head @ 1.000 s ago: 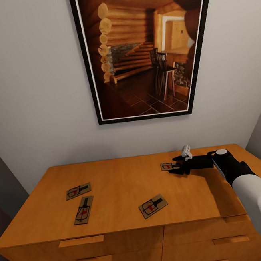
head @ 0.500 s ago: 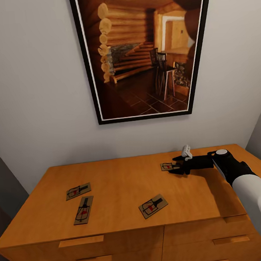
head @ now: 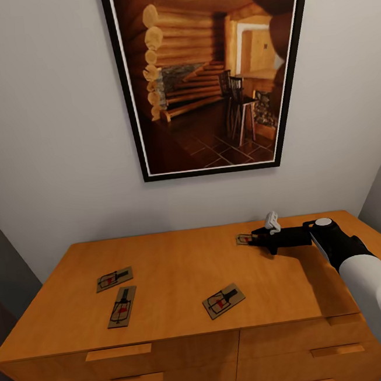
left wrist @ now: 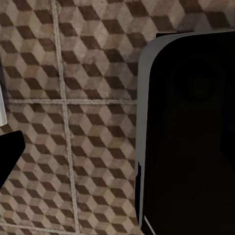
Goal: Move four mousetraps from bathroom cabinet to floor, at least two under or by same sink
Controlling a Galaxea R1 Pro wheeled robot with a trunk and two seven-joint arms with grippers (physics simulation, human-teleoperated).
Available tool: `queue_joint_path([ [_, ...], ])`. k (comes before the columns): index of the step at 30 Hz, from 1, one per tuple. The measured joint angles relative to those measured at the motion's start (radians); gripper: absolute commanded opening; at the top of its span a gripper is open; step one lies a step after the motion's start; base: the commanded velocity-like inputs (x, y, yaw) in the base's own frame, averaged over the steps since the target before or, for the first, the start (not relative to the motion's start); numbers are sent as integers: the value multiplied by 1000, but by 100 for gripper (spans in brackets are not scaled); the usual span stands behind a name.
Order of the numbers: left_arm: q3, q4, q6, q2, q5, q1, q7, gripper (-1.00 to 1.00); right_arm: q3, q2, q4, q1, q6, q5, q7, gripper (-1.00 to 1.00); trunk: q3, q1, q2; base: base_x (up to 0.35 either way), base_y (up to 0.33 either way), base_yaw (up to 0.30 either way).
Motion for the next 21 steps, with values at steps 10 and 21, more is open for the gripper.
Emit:
queue_joint_path([
  [10,0,0,0,0,0,0,0,100,0,0,0,0,0,0,-1,-100,0,0,0,0,0,0],
  [21,0,0,0,-3,0,0,-1,100,-1,3,0,0,3,2,-6,-100,0,0,0,0,0,0],
])
